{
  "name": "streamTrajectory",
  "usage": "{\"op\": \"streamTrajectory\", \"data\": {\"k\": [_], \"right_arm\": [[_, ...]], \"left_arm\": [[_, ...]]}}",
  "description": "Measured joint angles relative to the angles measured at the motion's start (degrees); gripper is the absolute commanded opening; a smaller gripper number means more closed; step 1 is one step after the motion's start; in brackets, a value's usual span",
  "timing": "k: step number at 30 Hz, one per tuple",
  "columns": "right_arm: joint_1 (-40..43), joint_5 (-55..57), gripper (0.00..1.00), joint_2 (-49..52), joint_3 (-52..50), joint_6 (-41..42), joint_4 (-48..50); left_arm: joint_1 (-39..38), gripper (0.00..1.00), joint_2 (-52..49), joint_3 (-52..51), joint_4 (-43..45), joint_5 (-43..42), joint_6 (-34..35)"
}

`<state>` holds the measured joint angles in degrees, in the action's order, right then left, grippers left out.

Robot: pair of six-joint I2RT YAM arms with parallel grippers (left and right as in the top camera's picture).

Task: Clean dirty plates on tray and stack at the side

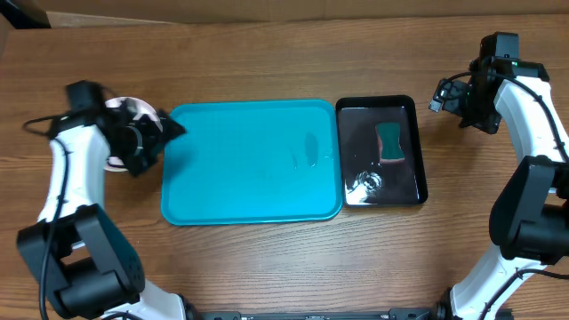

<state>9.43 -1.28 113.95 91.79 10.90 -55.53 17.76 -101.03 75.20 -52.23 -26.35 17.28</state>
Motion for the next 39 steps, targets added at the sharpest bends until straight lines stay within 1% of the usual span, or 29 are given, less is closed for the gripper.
{"op": "streamTrajectory", "data": {"k": [5, 7, 8, 9, 10, 11, 12, 13, 14, 15, 20, 23, 29, 34, 39], "right_arm": [[0.0, -0.96, 1.0, 0.0, 0.0, 0.52, 3.13], [0.0, -3.41, 1.0, 0.0, 0.07, 1.16, 1.25], [0.02, -4.61, 0.99, 0.0, 0.07, 1.27, 0.09], [0.02, -5.95, 0.92, 0.0, 0.07, 1.36, -0.52], [0.02, -7.56, 0.83, 0.0, 0.07, 1.25, -0.55], [0.02, -9.16, 0.7, 0.0, 0.07, 1.38, -0.39], [0.02, -11.21, 0.5, -0.02, 0.07, 1.2, -0.09], [0.04, -13.16, 0.23, -0.02, 0.07, 1.4, 0.13], [0.04, -14.95, 0.08, -0.02, 0.07, 1.7, 0.11], [0.07, -17.25, 0.04, -0.02, 0.07, 1.92, 0.11], [-0.28, -25.42, 0.04, -0.02, 0.07, 2.34, -1.33], [-1.75, -26.53, 0.04, -0.02, 0.07, 2.4, -3.1], [-8.81, -21.46, 0.04, -0.02, 0.02, 2.38, -1.88], [-15.28, -17.22, 0.04, -0.02, -1.51, 2.4, 2.01], [-19.08, -15.04, 0.04, 0.0, -3.54, 3.15, 5.29]], "left_arm": [[-6.12, 1.0, 0.0, 0.0, -0.35, 1.75, -1.4], [-7.5, 1.0, 0.0, 0.0, -0.35, 2.6, -1.44], [-8.11, 1.0, 0.0, 0.0, -0.35, 3.06, -1.44], [-8.55, 1.0, 0.0, 0.0, -0.35, 3.43, -1.46], [-8.92, 1.0, 0.0, 0.0, -0.33, 3.82, -1.46], [-9.16, 1.0, 0.0, 0.0, -0.35, 4.22, -1.49], [-9.31, 1.0, 0.0, 0.0, -0.35, 4.37, -1.53], [-9.33, 1.0, 0.0, 0.0, -0.35, 4.59, -1.64], [-9.33, 1.0, 0.0, 0.0, -0.33, 4.7, -1.66], [-9.33, 1.0, 0.0, 0.0, -0.35, 4.81, -1.66], [-9.33, 1.0, 0.0, 0.0, -0.37, 5.22, -1.86], [-9.33, 0.99, 0.0, 0.0, -0.33, 5.4, -1.95], [-9.33, 1.0, 0.0, 0.0, -0.35, 5.42, -2.12], [-9.33, 1.0, 0.0, 0.0, -0.35, 5.44, -2.29], [-9.33, 1.0, 0.0, 0.02, -0.33, 5.57, -2.29]]}}
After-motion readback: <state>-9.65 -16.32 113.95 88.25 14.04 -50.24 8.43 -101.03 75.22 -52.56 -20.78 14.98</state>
